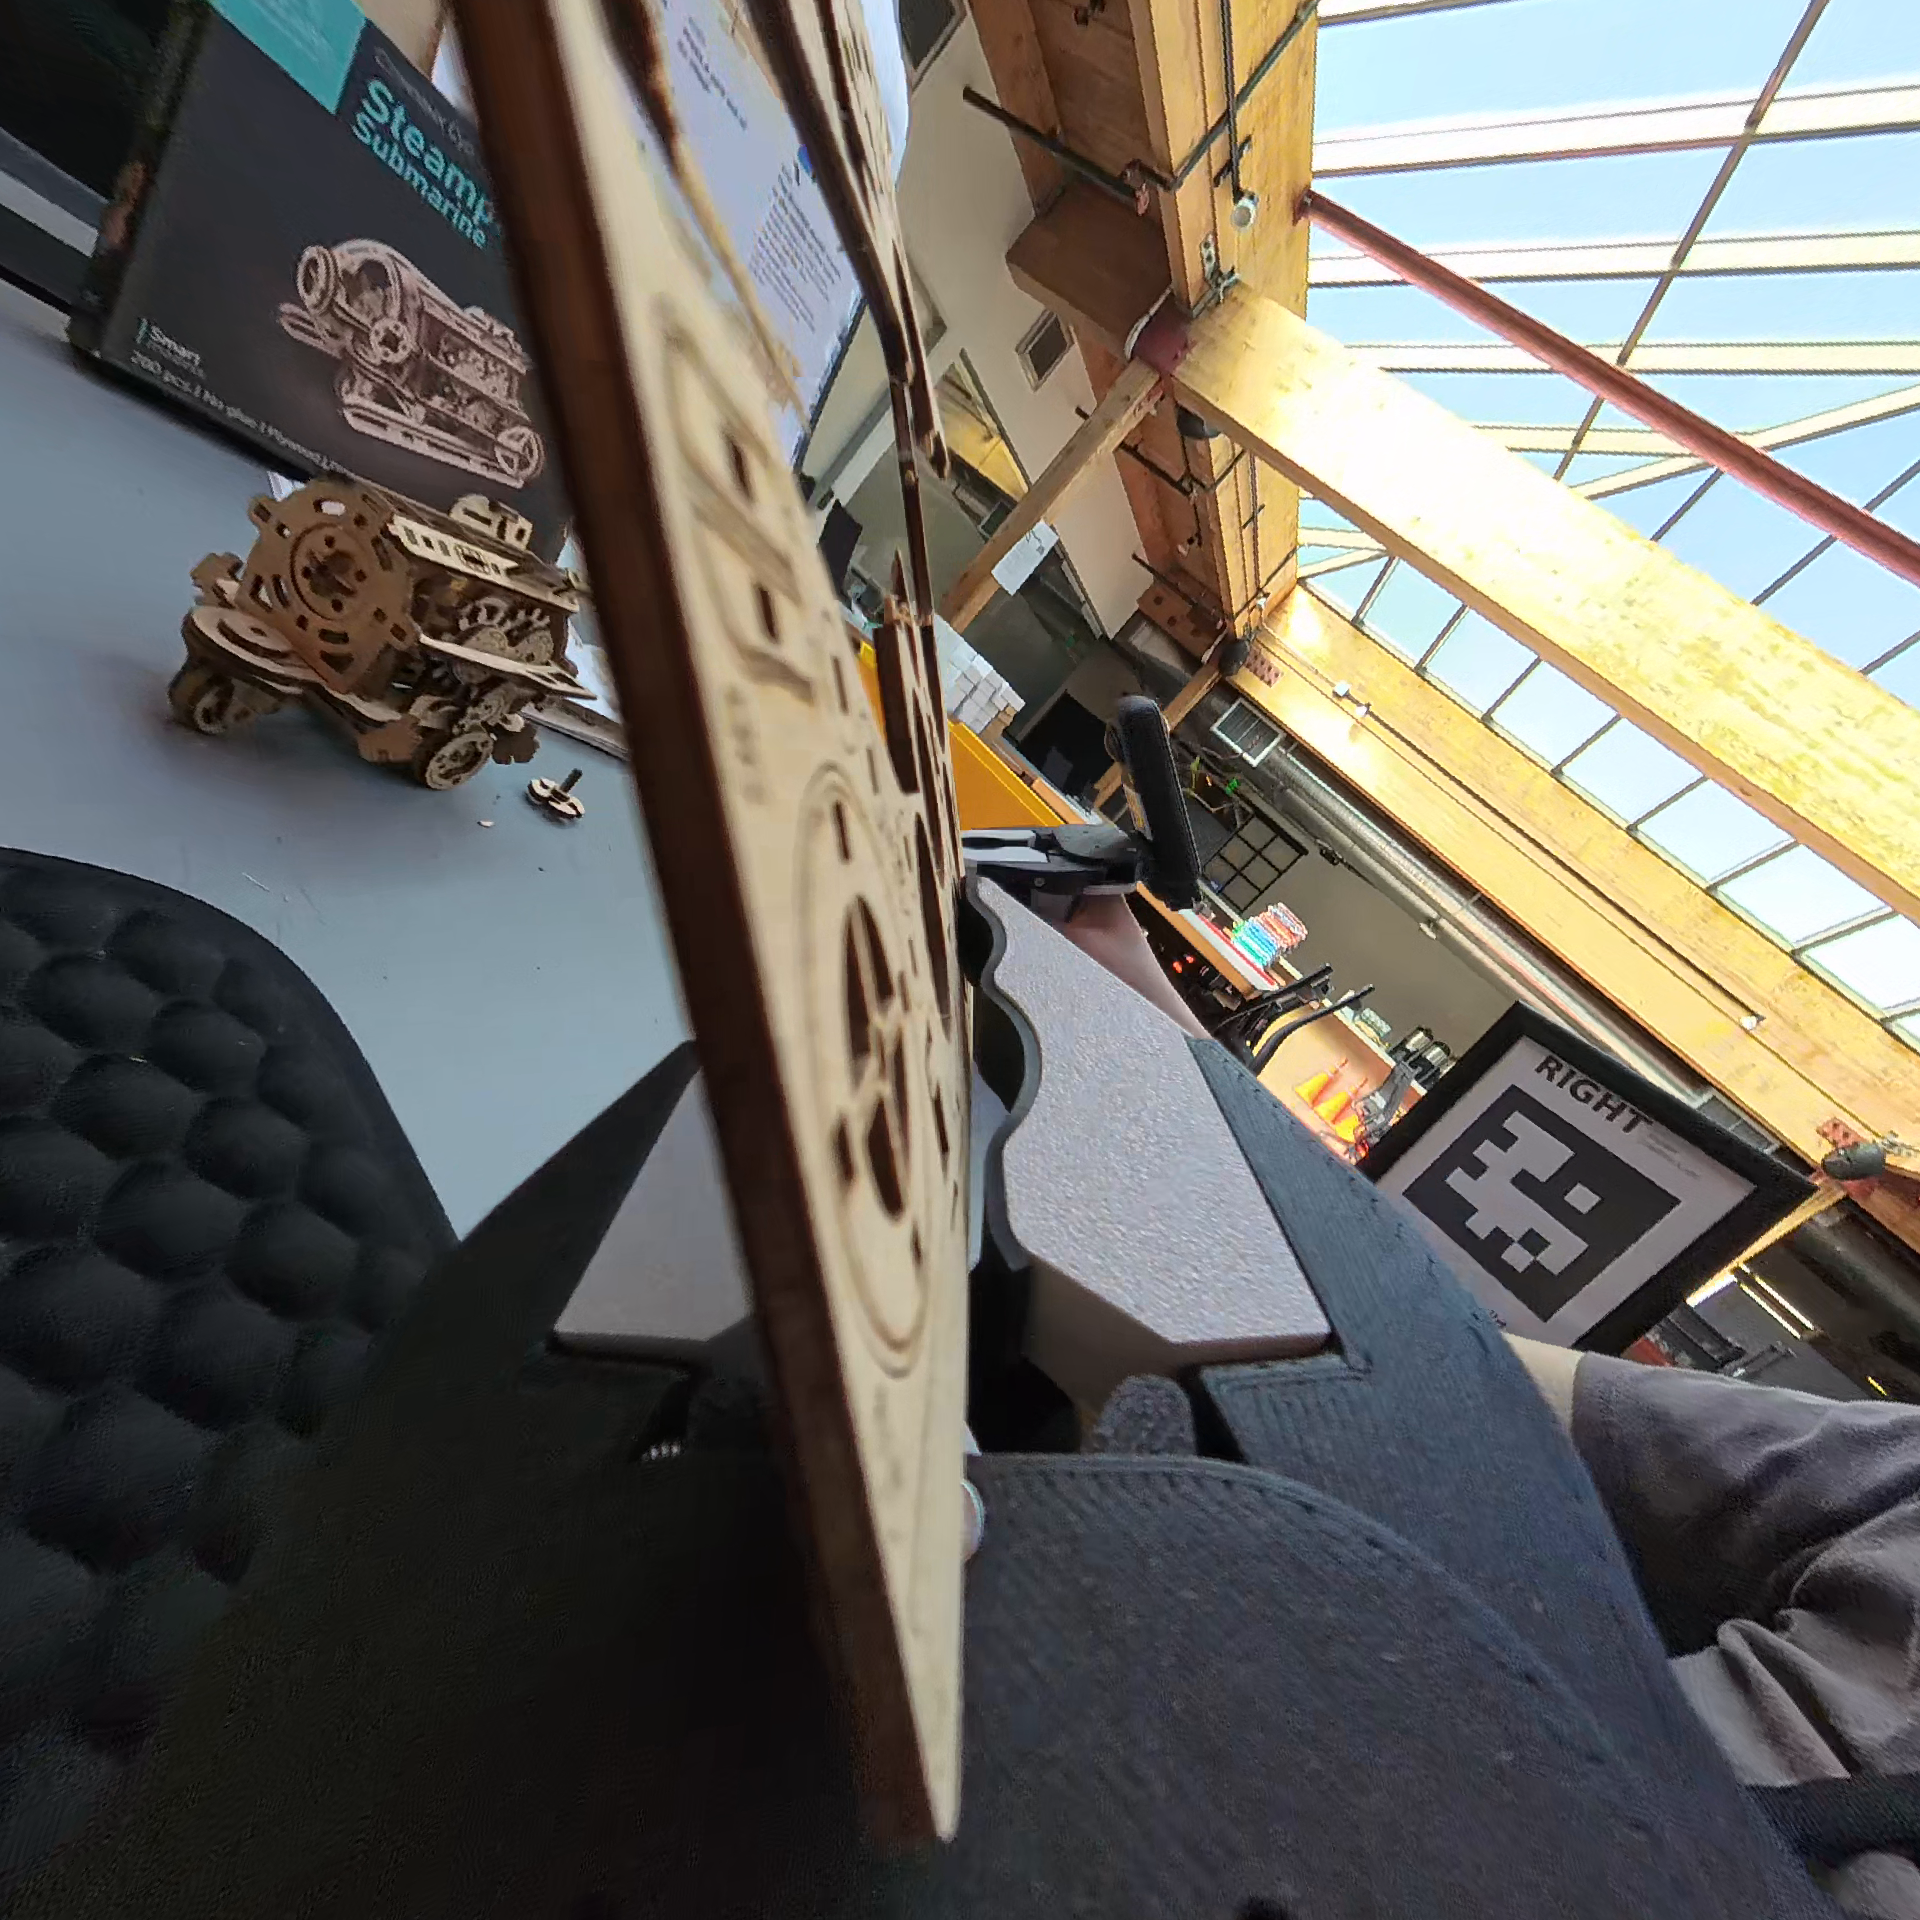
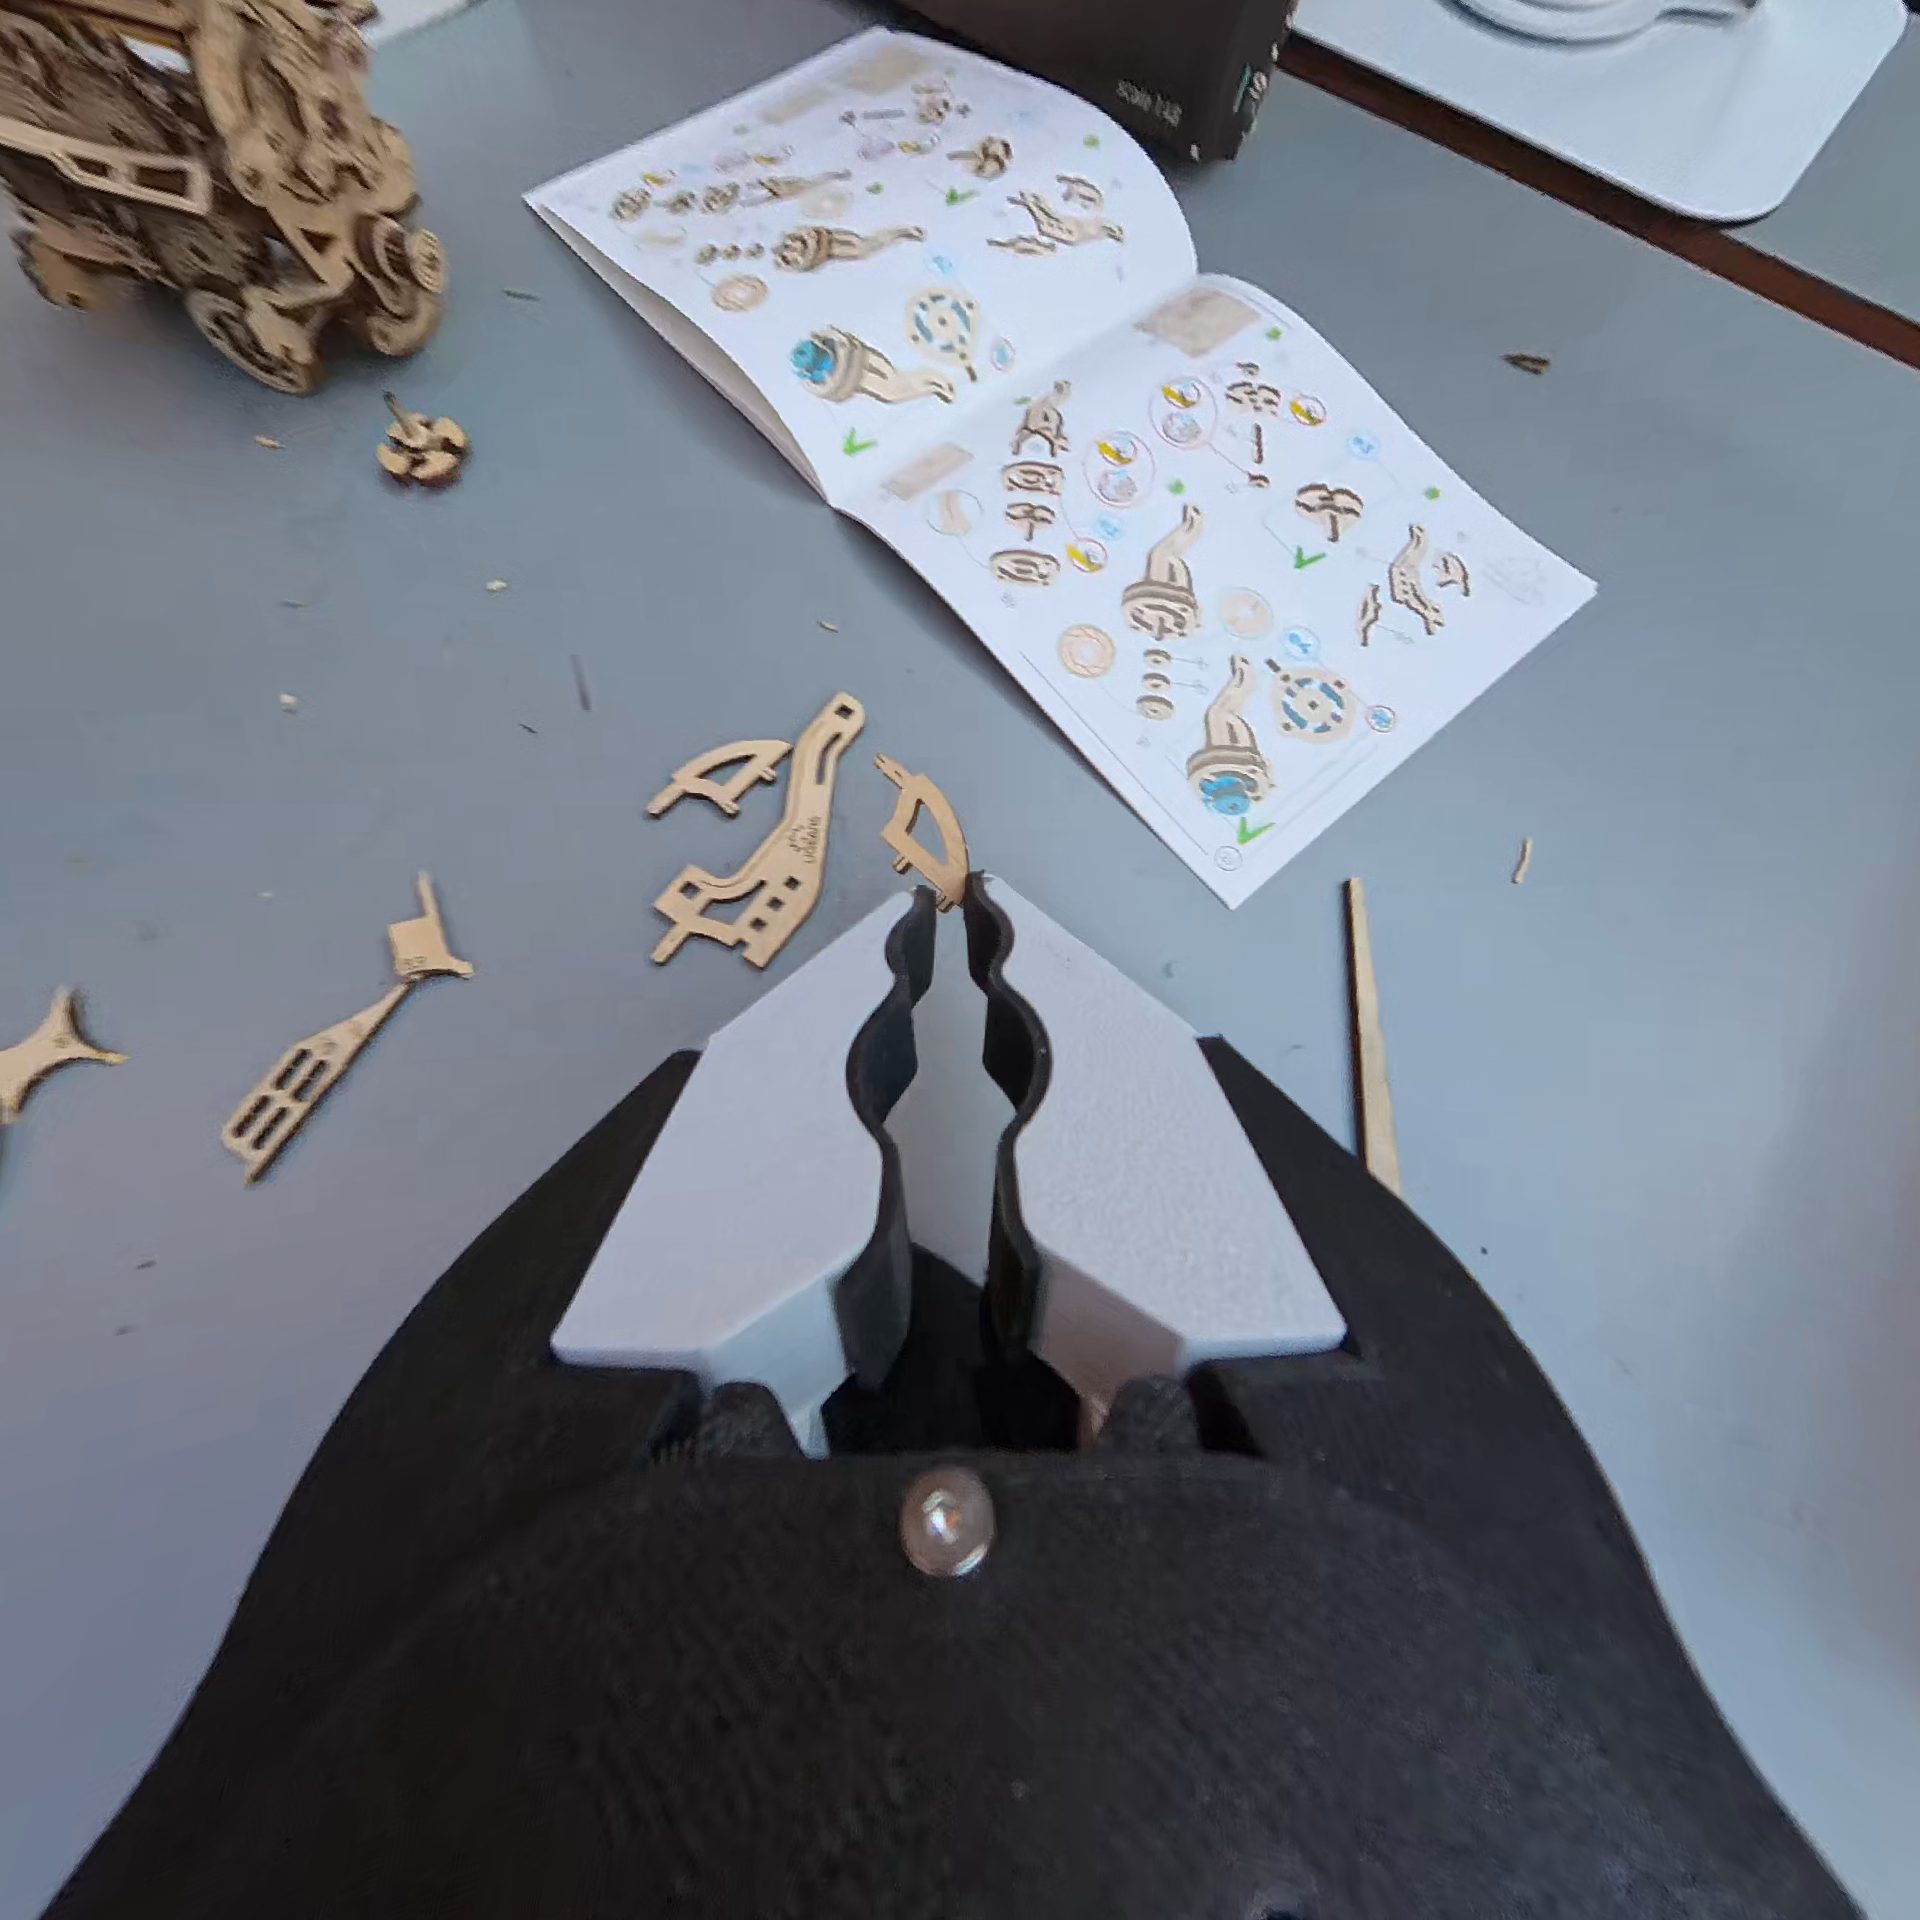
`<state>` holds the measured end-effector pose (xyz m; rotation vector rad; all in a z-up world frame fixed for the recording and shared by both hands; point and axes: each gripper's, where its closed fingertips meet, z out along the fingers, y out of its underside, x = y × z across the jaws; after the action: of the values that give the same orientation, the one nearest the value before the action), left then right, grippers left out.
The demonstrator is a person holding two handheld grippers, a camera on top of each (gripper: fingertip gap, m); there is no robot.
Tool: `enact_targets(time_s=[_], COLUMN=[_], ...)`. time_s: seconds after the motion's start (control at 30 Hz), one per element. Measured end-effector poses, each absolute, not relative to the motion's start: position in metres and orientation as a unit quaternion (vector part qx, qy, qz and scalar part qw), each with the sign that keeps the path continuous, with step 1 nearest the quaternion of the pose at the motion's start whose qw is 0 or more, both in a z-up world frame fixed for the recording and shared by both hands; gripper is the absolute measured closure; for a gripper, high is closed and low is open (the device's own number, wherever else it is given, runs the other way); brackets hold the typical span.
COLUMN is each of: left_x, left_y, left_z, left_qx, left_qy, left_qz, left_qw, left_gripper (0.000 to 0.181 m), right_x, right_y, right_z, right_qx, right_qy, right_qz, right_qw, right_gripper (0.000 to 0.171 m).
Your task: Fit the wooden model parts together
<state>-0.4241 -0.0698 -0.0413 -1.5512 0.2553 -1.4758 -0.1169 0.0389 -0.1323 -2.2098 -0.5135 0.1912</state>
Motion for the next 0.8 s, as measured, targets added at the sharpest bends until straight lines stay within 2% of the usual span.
enact_targets(time_s=[0.03,0.17,0.23,0.3,0.33,0.43,0.53,0.6,0.67,0.8], left_x=[-0.420,-0.412,-0.411,-0.411,-0.411,-0.405,-0.395,-0.391,-0.390,-0.392], left_y=[-0.069,-0.067,-0.067,-0.067,-0.068,-0.075,-0.090,-0.096,-0.100,-0.105], left_z=[-0.045,-0.058,-0.061,-0.063,-0.064,-0.068,-0.073,-0.080,-0.085,-0.094], left_qx=[-0.641,-0.672,-0.682,-0.688,-0.691,-0.699,-0.707,-0.717,-0.722,-0.722], left_qy=[0.109,0.136,0.146,0.157,0.166,0.213,0.289,0.338,0.381,0.446], left_qz=[-0.600,-0.576,-0.565,-0.557,-0.552,-0.542,-0.530,-0.502,-0.475,-0.424], left_qw=[0.466,0.445,0.440,0.438,0.436,0.415,0.367,0.346,0.328,0.317], left_gripper=[0.181,0.181,0.181,0.181,0.181,0.181,0.181,0.181,0.181,0.181], right_x=[-0.114,-0.114,-0.115,-0.114,-0.118,-0.177,-0.255,-0.296,-0.325,-0.351], right_y=[0.042,0.049,0.052,0.053,0.051,0.033,-0.004,-0.025,-0.034,-0.035], right_z=[-0.138,-0.148,-0.142,-0.131,-0.120,-0.066,-0.016,0.002,0.009,-0.005], right_qx=[-0.886,-0.893,-0.886,-0.876,-0.867,-0.791,-0.706,-0.661,-0.640,-0.658], right_qy=[-0.208,-0.204,-0.201,-0.192,-0.191,-0.241,-0.352,-0.426,-0.478,-0.534], right_qz=[0.068,0.080,0.088,0.084,0.089,0.184,0.261,0.282,0.297,0.330], right_qw=[0.410,0.393,0.408,0.434,0.452,0.531,0.557,0.550,0.523,0.416], right_gripper=[0.166,0.165,0.148,0.146,0.146,0.130,0.115,0.102,0.097,0.109])
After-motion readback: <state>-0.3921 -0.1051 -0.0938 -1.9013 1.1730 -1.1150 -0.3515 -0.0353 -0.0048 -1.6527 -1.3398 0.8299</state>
